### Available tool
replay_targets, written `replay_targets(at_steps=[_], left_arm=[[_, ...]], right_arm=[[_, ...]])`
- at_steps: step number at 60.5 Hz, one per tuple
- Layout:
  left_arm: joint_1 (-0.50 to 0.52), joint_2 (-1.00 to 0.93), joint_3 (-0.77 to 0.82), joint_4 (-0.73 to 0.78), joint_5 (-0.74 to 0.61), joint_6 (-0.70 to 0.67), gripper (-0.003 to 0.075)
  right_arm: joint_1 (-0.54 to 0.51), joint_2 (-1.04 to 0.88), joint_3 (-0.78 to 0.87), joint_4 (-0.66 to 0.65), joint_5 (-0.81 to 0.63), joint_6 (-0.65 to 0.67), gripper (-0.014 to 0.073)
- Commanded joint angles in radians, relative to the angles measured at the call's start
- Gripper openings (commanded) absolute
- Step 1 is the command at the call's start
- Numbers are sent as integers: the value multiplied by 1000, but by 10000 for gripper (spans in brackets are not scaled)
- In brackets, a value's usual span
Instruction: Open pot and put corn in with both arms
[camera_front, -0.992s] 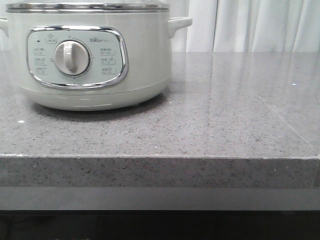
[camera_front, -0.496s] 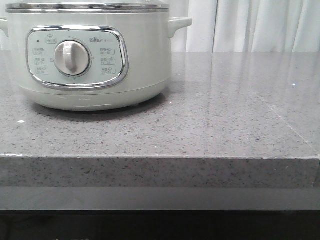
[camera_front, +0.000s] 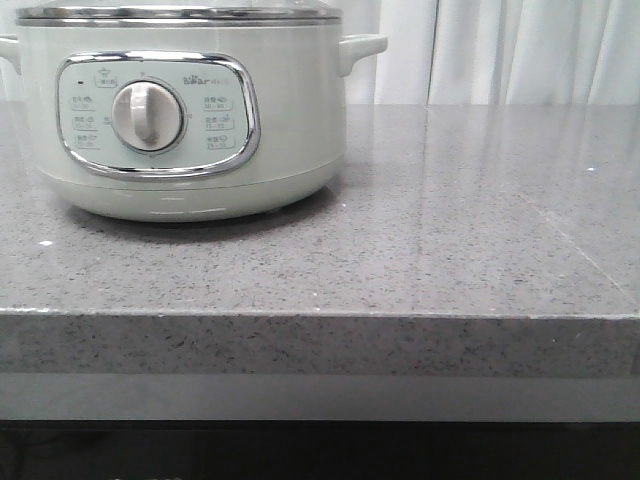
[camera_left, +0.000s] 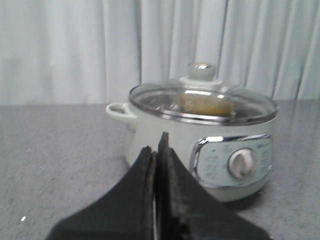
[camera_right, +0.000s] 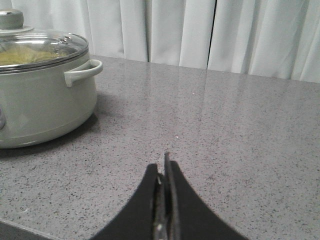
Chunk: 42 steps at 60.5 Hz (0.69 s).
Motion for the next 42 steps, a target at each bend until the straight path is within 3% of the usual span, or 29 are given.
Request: replay_targets(at_steps=[1, 14, 30, 42], left_arm=[[65, -24, 17, 6, -85, -17, -18], [233, -23, 141, 2, -85, -17, -18], [277, -25, 260, 2, -195, -17, -18], [283, -25, 257, 2, -161, -17, -18]], right_arm=[[-2, 10, -23, -3, -75, -12, -68], [-2, 10, -23, -3, -75, -12, -68], [-2, 10, -23, -3, -75, -12, -68], [-2, 10, -23, -3, -75, -12, -68]])
